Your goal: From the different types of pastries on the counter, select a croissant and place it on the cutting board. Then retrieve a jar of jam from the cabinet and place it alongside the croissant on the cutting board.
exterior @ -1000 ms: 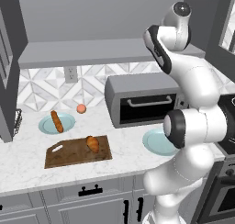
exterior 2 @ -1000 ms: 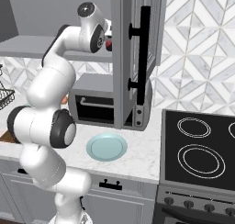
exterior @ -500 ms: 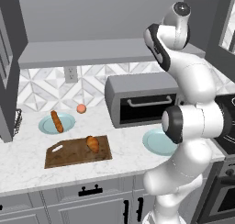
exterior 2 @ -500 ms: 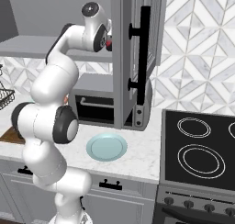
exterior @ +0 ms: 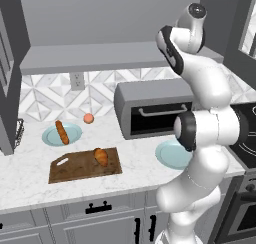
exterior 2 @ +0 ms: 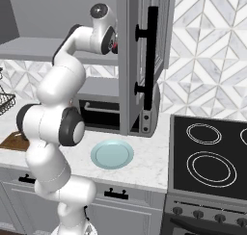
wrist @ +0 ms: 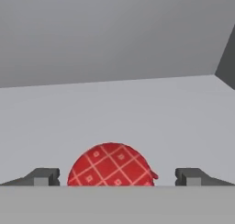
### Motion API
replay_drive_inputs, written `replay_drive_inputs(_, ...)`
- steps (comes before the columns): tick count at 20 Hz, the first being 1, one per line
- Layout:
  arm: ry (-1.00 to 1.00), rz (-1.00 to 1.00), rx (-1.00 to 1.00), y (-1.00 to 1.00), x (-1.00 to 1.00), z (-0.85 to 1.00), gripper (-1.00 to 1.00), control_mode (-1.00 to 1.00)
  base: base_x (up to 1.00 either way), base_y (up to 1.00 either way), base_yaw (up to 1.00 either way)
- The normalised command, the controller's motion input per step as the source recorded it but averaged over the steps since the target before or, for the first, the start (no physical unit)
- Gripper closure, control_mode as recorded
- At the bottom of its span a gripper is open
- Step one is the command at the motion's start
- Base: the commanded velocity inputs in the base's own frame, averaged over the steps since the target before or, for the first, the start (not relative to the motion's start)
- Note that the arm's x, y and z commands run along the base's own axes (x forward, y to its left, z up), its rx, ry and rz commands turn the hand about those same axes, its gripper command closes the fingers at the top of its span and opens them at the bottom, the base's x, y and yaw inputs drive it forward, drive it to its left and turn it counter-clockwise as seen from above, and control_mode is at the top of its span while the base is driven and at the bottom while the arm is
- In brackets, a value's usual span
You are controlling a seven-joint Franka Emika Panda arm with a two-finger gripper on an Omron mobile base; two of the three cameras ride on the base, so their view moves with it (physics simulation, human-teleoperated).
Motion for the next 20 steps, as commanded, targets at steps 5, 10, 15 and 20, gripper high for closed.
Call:
replay_drive_inputs(5, 0.0, 0.0, 0.0, 0.0, 0.23, -0.05, -1.0, -1.0, 0.0, 0.0, 0.0)
replay_drive_inputs(10, 0.0, 0.0, 0.0, 0.0, 0.18, -0.06, -1.0, -1.0, 0.0, 0.0, 0.0)
replay_drive_inputs(15, 0.0, 0.0, 0.0, 0.0, 0.0, 0.0, -1.0, -1.0, 0.0, 0.0, 0.0)
replay_drive_inputs(20, 0.01, 0.0, 0.0, 0.21, 0.01, -0.04, 1.0, -1.0, 0.0, 0.0, 0.0)
